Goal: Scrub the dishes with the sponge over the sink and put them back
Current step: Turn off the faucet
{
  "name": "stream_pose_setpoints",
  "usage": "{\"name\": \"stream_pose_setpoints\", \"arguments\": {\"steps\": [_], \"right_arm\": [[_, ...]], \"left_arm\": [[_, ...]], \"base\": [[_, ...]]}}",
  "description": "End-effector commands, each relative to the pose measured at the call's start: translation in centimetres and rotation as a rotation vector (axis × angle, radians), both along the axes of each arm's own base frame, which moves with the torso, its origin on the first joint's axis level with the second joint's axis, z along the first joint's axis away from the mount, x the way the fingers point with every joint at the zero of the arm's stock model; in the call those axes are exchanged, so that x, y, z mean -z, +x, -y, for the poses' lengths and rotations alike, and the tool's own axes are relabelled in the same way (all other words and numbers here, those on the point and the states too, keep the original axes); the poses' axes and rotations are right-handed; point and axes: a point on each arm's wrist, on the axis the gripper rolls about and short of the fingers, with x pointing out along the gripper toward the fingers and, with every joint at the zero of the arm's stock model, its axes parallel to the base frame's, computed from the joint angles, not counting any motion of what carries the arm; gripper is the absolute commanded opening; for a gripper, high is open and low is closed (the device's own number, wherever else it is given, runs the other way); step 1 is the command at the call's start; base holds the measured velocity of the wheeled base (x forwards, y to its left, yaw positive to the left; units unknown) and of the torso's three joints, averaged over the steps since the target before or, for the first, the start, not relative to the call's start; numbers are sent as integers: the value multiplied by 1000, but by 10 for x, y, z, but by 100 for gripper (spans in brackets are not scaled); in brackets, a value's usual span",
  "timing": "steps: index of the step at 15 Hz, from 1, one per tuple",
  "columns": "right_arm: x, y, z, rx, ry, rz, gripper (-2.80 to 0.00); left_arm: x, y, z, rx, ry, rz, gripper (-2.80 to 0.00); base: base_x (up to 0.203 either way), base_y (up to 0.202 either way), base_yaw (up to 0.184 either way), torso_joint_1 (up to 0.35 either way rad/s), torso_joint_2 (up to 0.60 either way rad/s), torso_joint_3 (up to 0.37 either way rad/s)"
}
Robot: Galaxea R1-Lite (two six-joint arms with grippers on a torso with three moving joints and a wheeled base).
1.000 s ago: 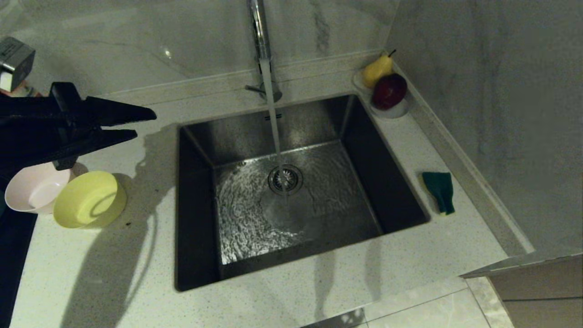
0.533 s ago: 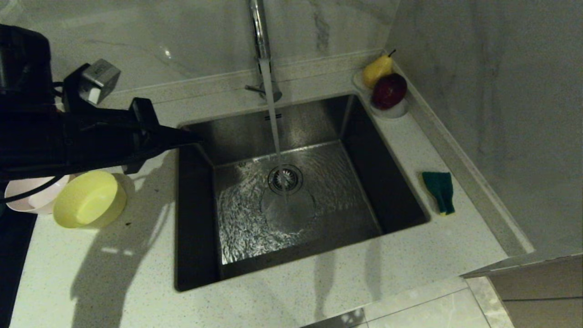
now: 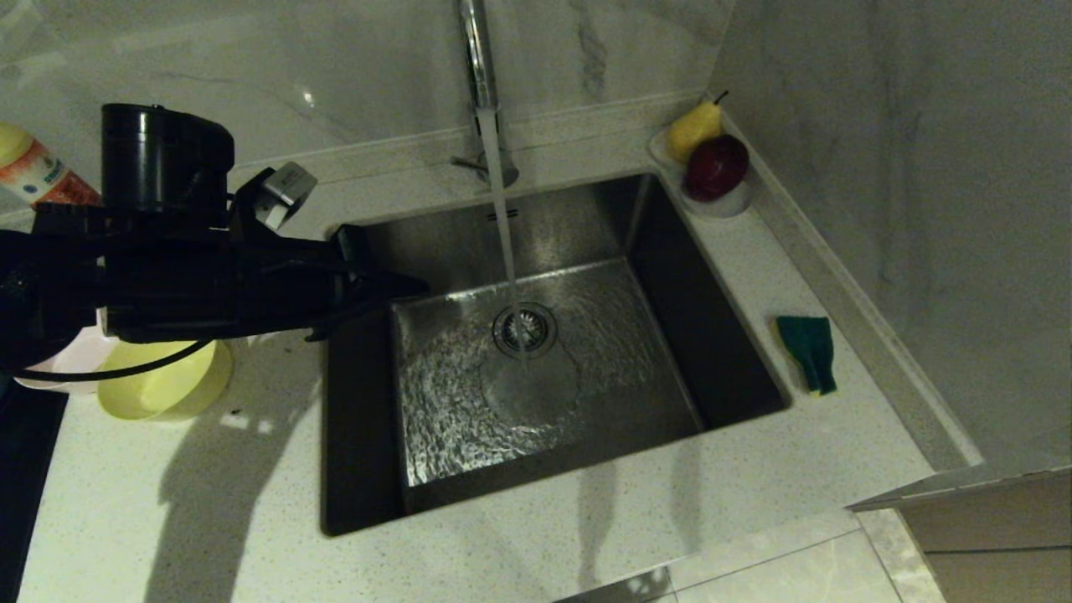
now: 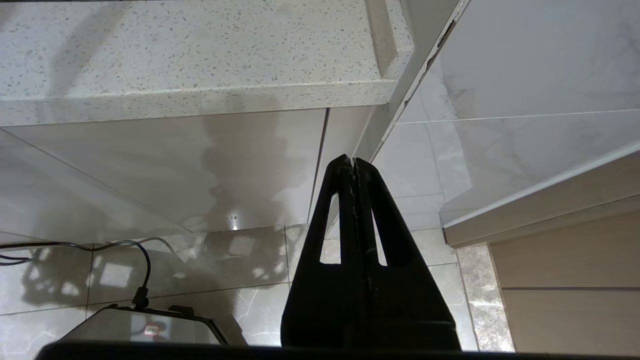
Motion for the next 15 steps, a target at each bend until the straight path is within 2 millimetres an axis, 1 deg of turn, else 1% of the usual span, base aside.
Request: {"name": "stream_pose_setpoints", "arguments": {"steps": [1, 3, 6, 11, 15], "right_arm": [[0, 0, 0, -1, -1, 0, -280], [0, 0, 0, -1, -1, 0, -280], [0, 0, 0, -1, -1, 0, -280], [0, 0, 0, -1, -1, 0, -280], [0, 0, 0, -1, -1, 0, -280]], "left_arm": [[6, 9, 3, 0, -11, -9, -280], [5, 15, 7, -4, -47, 20, -280], [-3, 29, 13, -30, -135, 38, -280], [-5, 51, 18, -127, -127, 65, -280], [-15, 59, 21, -142, -190, 95, -280]], "base": [[0, 0, 0, 0, 0, 0], [0, 0, 0, 0, 0, 0], [0, 0, 0, 0, 0, 0], [0, 0, 0, 0, 0, 0], [0, 0, 0, 0, 0, 0]]}}
